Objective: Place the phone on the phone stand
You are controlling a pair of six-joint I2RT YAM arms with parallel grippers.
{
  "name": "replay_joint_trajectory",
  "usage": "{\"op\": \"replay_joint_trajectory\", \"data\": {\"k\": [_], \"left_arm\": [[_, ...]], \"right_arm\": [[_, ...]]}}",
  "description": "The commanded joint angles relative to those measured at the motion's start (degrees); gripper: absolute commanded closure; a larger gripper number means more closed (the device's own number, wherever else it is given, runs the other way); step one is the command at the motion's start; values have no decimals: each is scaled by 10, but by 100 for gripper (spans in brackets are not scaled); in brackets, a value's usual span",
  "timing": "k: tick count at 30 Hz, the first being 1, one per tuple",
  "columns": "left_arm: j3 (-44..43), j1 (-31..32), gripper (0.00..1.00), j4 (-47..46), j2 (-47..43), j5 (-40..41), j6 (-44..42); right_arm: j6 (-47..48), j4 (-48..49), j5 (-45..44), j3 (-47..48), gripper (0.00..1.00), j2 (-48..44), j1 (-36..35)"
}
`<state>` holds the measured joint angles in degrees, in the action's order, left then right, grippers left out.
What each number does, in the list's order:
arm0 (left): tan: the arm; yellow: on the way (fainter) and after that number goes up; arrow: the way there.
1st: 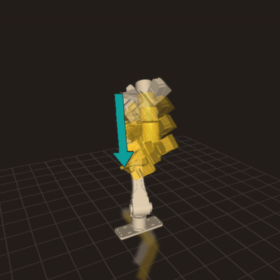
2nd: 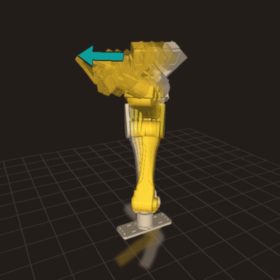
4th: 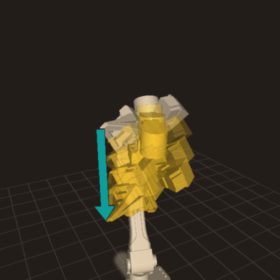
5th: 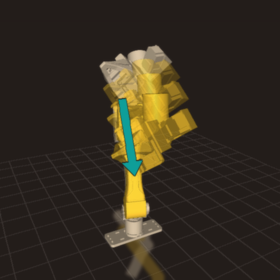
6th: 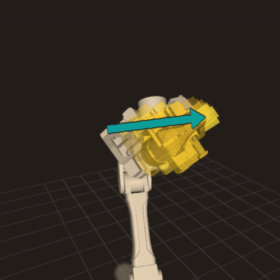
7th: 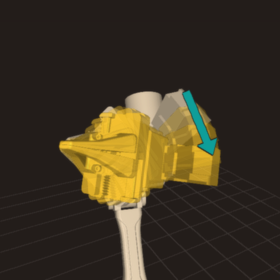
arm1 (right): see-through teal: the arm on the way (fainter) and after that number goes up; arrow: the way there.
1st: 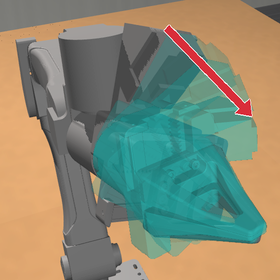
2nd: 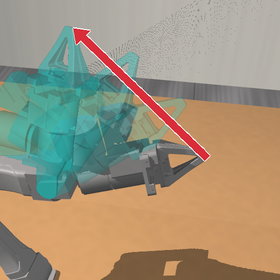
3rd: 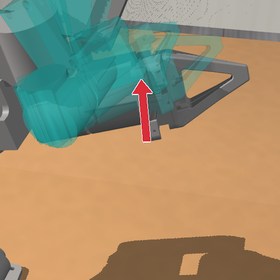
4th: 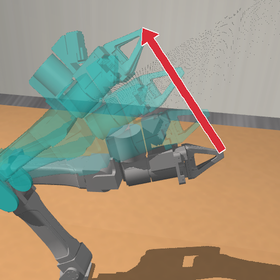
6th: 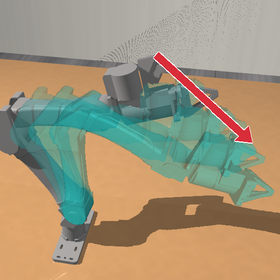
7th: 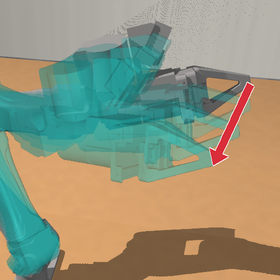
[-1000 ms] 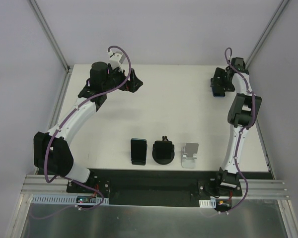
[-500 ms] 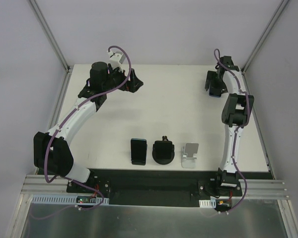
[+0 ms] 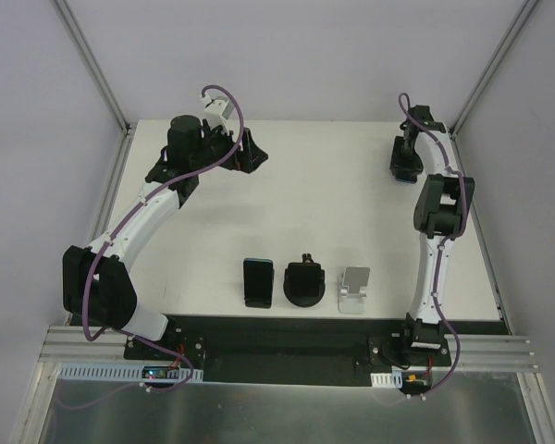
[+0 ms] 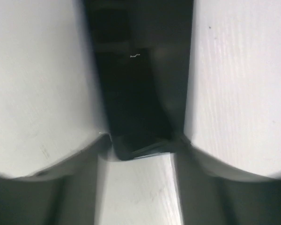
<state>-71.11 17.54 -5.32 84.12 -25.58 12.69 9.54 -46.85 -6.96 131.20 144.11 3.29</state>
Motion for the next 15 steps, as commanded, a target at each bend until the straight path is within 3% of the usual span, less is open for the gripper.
{"op": "replay_joint_trajectory", "data": {"k": [1,4,9,15], "left_arm": [[-17,-3,1,-29,-3,-21,4],[-14,-3,1,-29,-6,-21,4],[-9,-3,1,-30,-15,-18,1],[-11,-3,1,-33,-11,-24,4]], "right_arm": [[-25,-27,17,-134,59,-80,0],[-52,19,27,-261,61,-156,-1],[-61,98,50,-388,60,-249,-5],[-64,149,64,-386,32,-281,3]]}}
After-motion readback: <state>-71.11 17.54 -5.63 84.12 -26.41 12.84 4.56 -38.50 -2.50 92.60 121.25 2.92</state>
